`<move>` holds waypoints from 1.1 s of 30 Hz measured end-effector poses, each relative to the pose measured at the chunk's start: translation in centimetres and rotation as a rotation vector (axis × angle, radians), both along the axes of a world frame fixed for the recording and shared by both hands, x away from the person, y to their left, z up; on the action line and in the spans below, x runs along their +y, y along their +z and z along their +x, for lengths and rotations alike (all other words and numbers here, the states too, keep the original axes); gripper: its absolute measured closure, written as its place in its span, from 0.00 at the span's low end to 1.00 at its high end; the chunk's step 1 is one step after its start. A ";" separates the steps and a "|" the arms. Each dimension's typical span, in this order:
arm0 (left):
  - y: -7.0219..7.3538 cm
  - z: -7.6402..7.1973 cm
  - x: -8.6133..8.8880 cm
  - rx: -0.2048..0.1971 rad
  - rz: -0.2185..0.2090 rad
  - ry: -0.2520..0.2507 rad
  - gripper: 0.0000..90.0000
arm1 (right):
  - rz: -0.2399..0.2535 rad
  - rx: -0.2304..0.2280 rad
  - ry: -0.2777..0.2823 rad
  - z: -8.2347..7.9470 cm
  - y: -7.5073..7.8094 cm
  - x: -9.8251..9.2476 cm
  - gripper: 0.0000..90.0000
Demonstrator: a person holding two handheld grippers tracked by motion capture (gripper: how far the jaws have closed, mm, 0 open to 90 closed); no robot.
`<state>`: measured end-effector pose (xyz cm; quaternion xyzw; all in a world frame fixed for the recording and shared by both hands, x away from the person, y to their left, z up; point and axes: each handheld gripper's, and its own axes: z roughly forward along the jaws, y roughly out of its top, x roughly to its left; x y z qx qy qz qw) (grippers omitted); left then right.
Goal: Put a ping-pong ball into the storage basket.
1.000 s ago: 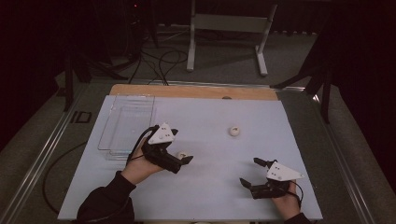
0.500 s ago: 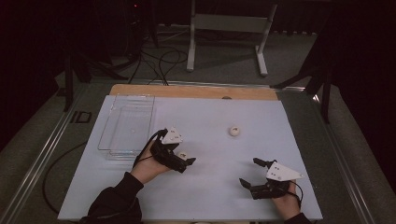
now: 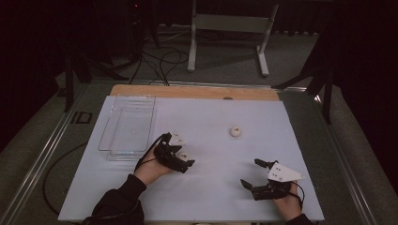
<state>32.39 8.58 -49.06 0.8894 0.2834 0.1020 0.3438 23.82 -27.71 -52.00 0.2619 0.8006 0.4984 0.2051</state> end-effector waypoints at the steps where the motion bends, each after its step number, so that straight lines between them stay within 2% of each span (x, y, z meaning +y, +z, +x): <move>1: -0.1 0.0 0.0 0.001 0.005 0.003 0.16 | 0.000 0.001 0.000 0.0 0.0 0.0 0.11; 3: -0.4 0.2 0.0 0.016 0.021 0.009 0.18 | 0.000 0.000 0.000 0.0 0.0 0.0 0.11; 8: -0.8 0.3 -0.1 0.027 0.063 0.005 0.23 | 0.000 0.000 0.000 0.0 0.0 0.0 0.11; 15: -1.3 0.3 -0.4 0.020 0.100 0.002 0.30 | 0.000 0.001 -0.001 0.0 0.0 0.0 0.11; 24: -1.8 0.8 -0.6 0.039 0.132 0.007 0.43 | -0.002 0.005 0.000 0.0 0.0 0.0 0.11; 28: -1.9 0.8 -0.7 0.037 0.128 0.010 0.47 | 0.004 0.012 -0.003 0.1 -0.1 0.0 0.11; 33: -2.0 1.0 -0.8 0.041 0.143 0.012 0.53 | 0.002 0.011 -0.002 0.1 -0.1 0.0 0.11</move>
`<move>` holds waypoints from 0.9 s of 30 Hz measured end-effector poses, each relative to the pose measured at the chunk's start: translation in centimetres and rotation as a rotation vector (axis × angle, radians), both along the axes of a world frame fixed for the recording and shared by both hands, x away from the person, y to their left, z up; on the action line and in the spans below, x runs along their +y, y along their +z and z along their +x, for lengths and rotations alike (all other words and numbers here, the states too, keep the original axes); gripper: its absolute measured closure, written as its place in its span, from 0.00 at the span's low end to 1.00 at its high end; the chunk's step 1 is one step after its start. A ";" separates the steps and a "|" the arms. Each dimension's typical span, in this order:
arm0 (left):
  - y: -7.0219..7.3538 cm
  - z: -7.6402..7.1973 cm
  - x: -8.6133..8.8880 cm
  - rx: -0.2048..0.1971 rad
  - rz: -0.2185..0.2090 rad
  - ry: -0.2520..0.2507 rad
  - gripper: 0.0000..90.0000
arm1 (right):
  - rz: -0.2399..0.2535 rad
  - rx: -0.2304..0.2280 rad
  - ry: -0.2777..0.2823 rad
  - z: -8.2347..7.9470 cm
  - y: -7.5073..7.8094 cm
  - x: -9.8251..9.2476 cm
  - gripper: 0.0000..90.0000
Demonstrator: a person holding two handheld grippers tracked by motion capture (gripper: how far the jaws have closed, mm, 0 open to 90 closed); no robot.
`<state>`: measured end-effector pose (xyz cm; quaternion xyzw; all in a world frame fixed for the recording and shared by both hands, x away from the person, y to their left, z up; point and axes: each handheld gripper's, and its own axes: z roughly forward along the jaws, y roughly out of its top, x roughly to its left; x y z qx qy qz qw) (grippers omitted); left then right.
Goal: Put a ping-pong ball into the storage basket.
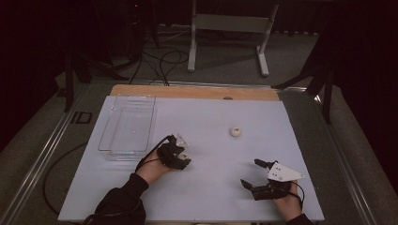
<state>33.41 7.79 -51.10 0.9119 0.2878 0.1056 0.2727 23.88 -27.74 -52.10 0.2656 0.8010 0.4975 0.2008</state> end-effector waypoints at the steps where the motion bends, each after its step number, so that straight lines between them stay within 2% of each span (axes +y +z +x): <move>1: 0.0 0.0 0.0 0.000 -0.004 0.001 0.53 | -0.001 -0.001 0.001 0.0 0.0 0.0 0.11; 5: 0.1 0.1 0.0 0.005 0.006 -0.002 0.57 | -0.001 0.002 0.001 0.0 0.0 0.0 0.11; 11: 0.4 0.2 -0.1 0.019 -0.006 -0.020 0.58 | -0.005 -0.002 0.002 0.0 0.0 0.0 0.11; 22: 3.0 -0.2 0.4 0.007 -0.018 -0.060 0.58 | -0.003 -0.015 -0.009 0.0 0.1 0.0 0.11; 24: 3.0 -0.2 0.4 0.007 -0.018 -0.060 0.58 | 0.001 -0.009 -0.008 0.0 0.1 0.0 0.11; 27: 3.8 -0.4 0.5 0.012 -0.019 -0.085 0.58 | -0.007 -0.006 -0.002 0.0 0.0 0.0 0.11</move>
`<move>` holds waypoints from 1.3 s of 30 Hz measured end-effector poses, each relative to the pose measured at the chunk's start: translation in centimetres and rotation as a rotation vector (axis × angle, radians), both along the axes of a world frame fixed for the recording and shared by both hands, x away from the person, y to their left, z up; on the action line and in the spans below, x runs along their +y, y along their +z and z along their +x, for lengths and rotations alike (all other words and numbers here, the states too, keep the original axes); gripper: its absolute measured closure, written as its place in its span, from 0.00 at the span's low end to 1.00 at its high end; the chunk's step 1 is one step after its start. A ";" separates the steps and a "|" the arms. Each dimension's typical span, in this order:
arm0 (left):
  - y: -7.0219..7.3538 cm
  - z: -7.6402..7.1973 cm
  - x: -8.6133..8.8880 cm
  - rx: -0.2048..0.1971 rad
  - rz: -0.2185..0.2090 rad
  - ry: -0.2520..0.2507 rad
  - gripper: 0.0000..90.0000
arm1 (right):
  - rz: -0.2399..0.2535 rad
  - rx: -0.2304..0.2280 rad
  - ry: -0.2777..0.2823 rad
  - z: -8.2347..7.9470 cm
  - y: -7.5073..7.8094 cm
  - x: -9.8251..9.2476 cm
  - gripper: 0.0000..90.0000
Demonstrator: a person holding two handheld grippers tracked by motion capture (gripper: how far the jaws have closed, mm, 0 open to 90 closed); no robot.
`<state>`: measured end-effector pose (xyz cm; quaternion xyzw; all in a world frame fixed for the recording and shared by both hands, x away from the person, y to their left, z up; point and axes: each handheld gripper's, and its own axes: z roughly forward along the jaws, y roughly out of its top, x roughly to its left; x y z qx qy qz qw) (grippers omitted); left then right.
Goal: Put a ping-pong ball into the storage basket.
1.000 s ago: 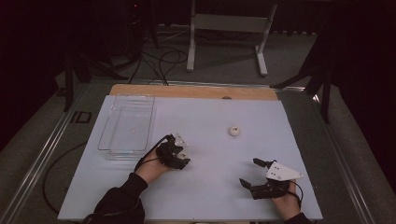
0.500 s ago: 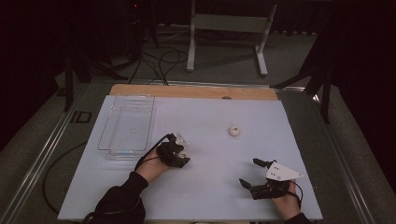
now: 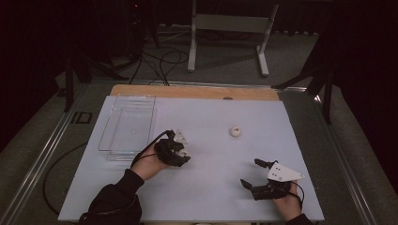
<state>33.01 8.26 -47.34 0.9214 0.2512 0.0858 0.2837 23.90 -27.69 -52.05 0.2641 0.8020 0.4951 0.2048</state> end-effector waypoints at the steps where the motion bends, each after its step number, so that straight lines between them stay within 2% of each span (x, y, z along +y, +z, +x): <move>1: 0.1 0.0 0.0 0.008 -0.002 -0.008 0.58 | -0.001 -0.002 -0.004 0.0 0.0 0.0 0.11; 12: 1.9 -0.1 0.4 0.001 0.001 -0.033 0.58 | 0.005 -0.001 -0.002 0.0 -0.1 0.0 0.11; 22: 3.7 0.0 1.1 -0.007 -0.045 -0.055 0.58 | 0.004 0.002 -0.001 0.1 -0.1 0.0 0.11; 29: 5.0 0.0 1.6 -0.015 -0.047 -0.050 0.58 | 0.003 0.000 0.001 0.1 -0.1 0.1 0.11; 39: 6.7 0.2 3.1 -0.027 -0.072 -0.030 0.58 | 0.003 0.002 0.003 0.0 -0.1 0.1 0.11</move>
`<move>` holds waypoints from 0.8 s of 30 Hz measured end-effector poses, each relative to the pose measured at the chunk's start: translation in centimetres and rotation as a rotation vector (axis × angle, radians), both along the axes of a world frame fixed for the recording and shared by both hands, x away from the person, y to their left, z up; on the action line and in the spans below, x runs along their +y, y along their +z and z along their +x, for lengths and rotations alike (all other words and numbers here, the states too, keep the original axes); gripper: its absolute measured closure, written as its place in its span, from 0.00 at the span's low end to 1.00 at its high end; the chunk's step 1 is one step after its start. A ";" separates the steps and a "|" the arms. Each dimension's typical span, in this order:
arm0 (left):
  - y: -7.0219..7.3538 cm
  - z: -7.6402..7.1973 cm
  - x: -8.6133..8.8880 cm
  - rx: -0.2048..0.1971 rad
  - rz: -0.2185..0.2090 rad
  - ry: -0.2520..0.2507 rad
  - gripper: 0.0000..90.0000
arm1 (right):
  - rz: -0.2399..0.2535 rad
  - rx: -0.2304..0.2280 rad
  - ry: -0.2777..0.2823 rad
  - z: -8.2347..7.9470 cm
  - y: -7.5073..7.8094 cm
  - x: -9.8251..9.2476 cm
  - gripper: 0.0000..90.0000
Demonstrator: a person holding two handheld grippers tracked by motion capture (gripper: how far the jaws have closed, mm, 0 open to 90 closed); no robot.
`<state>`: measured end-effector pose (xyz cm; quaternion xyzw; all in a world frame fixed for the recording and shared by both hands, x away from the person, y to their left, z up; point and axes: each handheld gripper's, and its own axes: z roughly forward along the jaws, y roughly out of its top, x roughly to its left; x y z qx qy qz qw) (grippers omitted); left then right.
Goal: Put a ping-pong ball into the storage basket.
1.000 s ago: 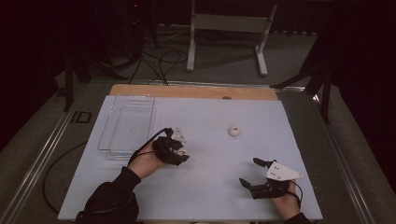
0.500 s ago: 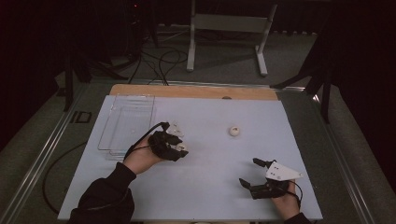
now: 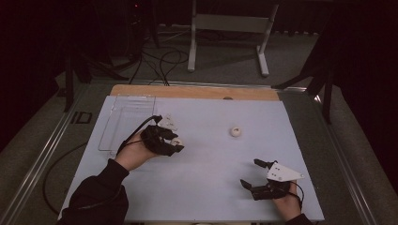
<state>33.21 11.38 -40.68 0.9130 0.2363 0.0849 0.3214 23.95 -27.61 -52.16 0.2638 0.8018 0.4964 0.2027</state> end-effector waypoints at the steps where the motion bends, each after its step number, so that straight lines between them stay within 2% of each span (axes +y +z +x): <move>1: 0.2 0.0 0.2 0.004 -0.003 -0.001 0.58 | 0.000 0.000 -0.001 0.0 0.0 0.0 0.11; 11: 1.8 0.1 1.9 -0.024 -0.016 0.027 0.58 | -0.001 -0.003 0.001 0.0 0.0 0.0 0.11; 14: 2.5 0.3 2.9 -0.029 -0.022 0.046 0.58 | -0.002 -0.003 0.002 0.0 0.0 0.0 0.11; 20: 2.9 0.6 4.1 -0.026 -0.035 0.067 0.58 | -0.004 -0.005 0.002 0.0 0.0 0.1 0.11; 24: 3.4 0.6 4.9 -0.037 -0.027 0.080 0.58 | -0.007 -0.006 0.004 0.0 0.0 0.1 0.11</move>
